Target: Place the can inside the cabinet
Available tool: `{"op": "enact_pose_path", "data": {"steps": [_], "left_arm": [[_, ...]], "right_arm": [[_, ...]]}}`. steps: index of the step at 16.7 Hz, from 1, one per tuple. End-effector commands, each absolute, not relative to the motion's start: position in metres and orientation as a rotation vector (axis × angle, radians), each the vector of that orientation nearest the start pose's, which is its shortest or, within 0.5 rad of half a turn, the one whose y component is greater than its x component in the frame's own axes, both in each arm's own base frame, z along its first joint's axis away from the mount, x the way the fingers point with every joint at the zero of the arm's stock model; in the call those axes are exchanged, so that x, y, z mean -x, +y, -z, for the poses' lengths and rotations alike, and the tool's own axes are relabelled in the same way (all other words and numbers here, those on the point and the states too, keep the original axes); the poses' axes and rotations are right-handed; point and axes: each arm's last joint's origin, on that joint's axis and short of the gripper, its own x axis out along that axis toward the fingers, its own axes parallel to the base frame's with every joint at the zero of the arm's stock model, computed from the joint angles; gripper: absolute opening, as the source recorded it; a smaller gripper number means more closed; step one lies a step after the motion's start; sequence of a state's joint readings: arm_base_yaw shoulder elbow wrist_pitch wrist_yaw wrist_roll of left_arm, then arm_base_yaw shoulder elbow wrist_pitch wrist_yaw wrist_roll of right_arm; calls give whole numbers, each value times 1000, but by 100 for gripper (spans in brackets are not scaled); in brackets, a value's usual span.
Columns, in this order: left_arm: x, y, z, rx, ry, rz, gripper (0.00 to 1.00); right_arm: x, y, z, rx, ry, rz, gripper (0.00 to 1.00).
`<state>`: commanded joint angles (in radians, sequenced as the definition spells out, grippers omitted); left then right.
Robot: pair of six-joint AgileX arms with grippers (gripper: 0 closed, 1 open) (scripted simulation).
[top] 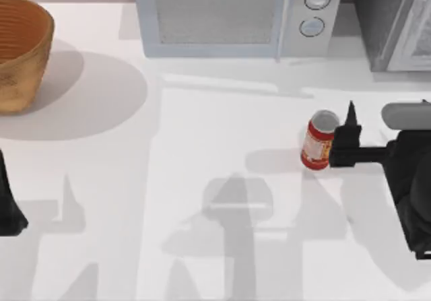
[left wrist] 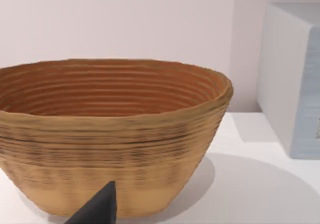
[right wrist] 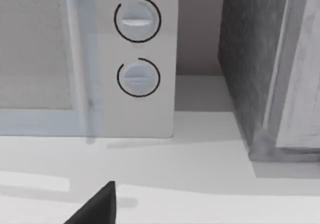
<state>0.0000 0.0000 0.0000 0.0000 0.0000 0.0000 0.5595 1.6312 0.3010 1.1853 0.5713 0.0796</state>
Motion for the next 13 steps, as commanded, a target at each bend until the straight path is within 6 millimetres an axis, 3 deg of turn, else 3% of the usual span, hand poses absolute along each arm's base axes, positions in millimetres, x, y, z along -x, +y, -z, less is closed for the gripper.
{"op": "enact_pose_path", "data": {"steps": [7, 10, 13], "left_arm": [[-106, -1, -160, 0, 0, 0, 100], [-106, -1, -160, 0, 0, 0, 100], [-106, -1, -160, 0, 0, 0, 100]], "right_arm": [[-216, 174, -50, 8, 106, 7, 100], [-210, 183, -33, 0, 97, 9, 100], [-209, 185, -29, -2, 94, 10, 100]]}}
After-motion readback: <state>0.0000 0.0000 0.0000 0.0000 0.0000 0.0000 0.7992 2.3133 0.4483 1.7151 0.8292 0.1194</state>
